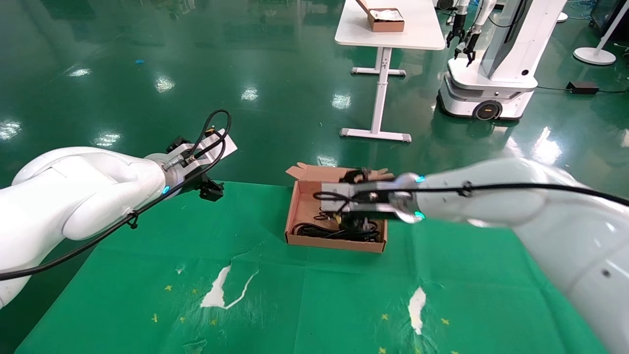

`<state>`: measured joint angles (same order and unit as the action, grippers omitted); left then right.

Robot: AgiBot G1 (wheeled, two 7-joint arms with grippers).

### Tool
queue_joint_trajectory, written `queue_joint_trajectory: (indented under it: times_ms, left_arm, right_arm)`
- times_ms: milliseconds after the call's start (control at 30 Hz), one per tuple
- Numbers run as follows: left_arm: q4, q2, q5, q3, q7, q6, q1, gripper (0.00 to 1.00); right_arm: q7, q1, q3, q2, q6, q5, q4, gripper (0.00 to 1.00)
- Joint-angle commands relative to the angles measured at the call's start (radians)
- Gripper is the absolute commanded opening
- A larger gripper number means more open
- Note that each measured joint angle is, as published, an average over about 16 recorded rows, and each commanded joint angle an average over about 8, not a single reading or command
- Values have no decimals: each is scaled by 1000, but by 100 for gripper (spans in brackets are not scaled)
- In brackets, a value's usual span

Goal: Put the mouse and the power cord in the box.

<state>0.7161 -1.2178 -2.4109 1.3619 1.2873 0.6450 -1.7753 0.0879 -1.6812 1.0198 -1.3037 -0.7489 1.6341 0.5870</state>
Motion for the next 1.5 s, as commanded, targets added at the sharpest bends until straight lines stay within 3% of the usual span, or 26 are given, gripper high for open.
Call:
queue_joint_trajectory:
  times_ms: [33, 833, 1500]
  left_arm:
    - [0, 0, 0, 0, 0, 0, 0, 100]
    - [5, 5, 15, -10, -10, 7, 6, 100]
    - [178, 190, 527, -339, -345, 266, 220, 100]
  right_arm:
    - [-9, 19, -23, 21, -23, -28, 21, 100]
    - [-129, 284, -346, 324, -349, -423, 326, 100]
    - [-229, 504, -615, 576, -621, -751, 580, 100]
